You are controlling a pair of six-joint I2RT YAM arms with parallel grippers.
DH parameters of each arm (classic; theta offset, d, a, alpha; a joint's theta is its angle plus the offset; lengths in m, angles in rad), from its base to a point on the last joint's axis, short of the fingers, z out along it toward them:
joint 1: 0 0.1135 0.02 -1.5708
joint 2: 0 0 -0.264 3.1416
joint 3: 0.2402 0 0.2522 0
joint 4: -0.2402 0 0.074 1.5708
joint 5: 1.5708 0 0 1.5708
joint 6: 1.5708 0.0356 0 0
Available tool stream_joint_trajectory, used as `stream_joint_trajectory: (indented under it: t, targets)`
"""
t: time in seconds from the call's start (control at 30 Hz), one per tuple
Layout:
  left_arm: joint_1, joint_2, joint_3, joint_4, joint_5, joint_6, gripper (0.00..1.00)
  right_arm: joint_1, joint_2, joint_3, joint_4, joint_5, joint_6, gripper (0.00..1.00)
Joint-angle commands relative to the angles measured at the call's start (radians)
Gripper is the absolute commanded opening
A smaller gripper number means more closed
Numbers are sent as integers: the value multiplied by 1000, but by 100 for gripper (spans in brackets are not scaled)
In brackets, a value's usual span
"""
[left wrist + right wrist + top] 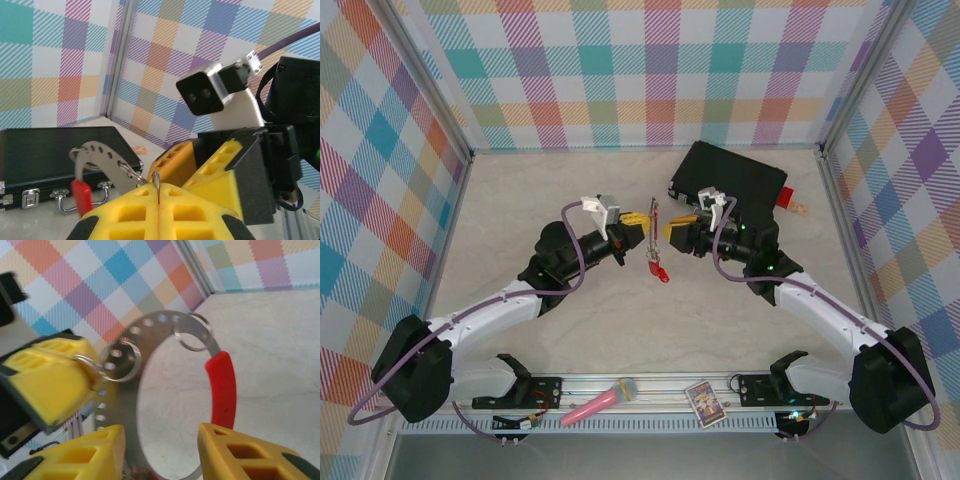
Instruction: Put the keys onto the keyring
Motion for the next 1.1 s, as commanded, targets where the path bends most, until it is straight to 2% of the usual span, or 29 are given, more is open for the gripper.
stream_joint_trajectory:
  t: [0.0, 0.13, 0.47, 0.77, 0.87, 1.0, 1.07]
  targets:
    - [-6, 2, 29, 88, 32, -49, 0, 4, -15, 16, 110, -117, -2, 39]
    - [-6, 7, 24, 104, 52, -67, 0, 4, 21, 29, 162, -184, 28, 32]
    - [-6, 11, 28, 111, 108, -88, 0, 4, 66, 49, 254, -236, 61, 30]
    - [-6, 26, 34, 111, 150, -104, 0, 4, 75, 61, 268, -250, 65, 27]
    - [-5, 23, 34, 114, 155, -108, 0, 4, 88, 67, 277, -272, 73, 20]
    - [-6, 17, 34, 110, 147, -107, 0, 3, 101, 68, 286, -295, 82, 18]
    - [-4, 17, 33, 109, 145, -109, 0, 4, 102, 63, 285, -298, 78, 9]
